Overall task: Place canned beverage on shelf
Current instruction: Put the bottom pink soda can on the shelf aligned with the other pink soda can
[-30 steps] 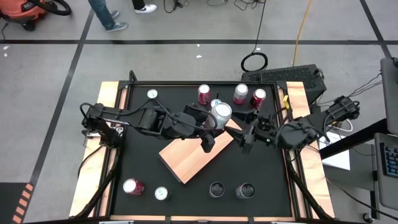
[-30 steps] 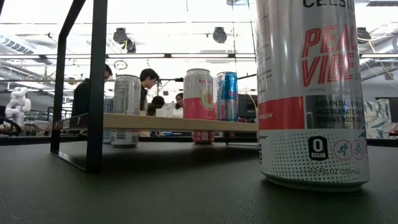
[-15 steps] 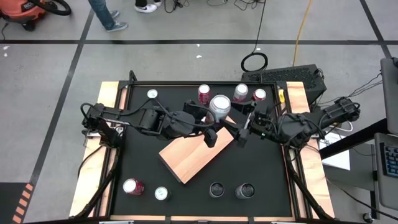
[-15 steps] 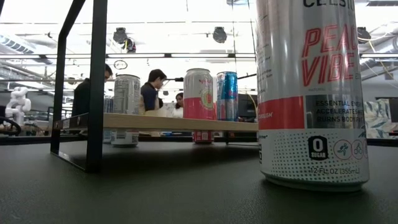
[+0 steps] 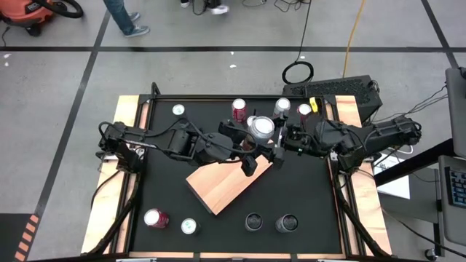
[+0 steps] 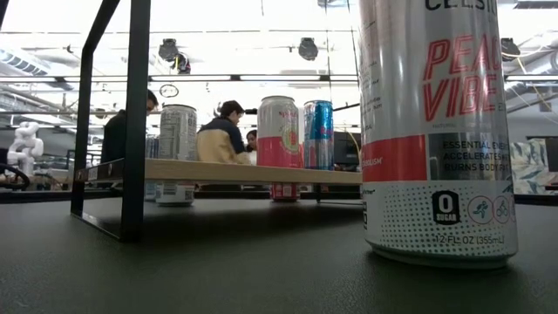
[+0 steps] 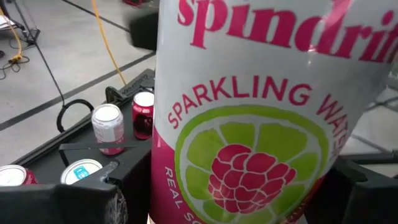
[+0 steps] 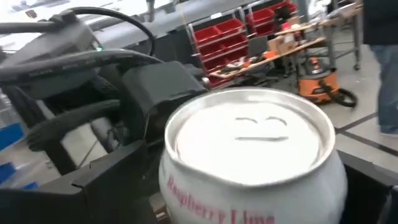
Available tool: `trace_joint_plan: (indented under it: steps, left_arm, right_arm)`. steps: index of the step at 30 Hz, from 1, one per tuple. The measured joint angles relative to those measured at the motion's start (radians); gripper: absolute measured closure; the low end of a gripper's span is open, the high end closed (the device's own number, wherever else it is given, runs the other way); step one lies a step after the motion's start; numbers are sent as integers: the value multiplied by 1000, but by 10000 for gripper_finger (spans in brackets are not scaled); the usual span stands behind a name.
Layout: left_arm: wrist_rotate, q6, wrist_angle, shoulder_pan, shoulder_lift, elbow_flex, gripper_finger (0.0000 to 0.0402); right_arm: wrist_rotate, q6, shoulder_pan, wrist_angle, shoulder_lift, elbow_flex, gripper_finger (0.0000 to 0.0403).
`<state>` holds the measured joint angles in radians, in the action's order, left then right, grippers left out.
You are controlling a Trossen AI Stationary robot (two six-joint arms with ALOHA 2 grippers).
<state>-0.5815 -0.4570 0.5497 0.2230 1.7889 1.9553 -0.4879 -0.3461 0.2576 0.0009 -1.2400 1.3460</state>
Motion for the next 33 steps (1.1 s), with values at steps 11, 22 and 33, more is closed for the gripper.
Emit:
trace_joint_plan:
  steps: [11, 22, 33]
  left_arm:
    - [4, -6, -4, 0, 0, 0, 109]
    - [2, -15, -2, 0, -1, 0, 104]
    - [291, -70, -12, -1, -48, 0, 7]
  right_arm:
    - [17, -6, -4, 2, 0, 0, 16]
    - [12, -8, -5, -8, 3, 0, 141]
    - [126, -15, -2, -13, 42, -1, 119]
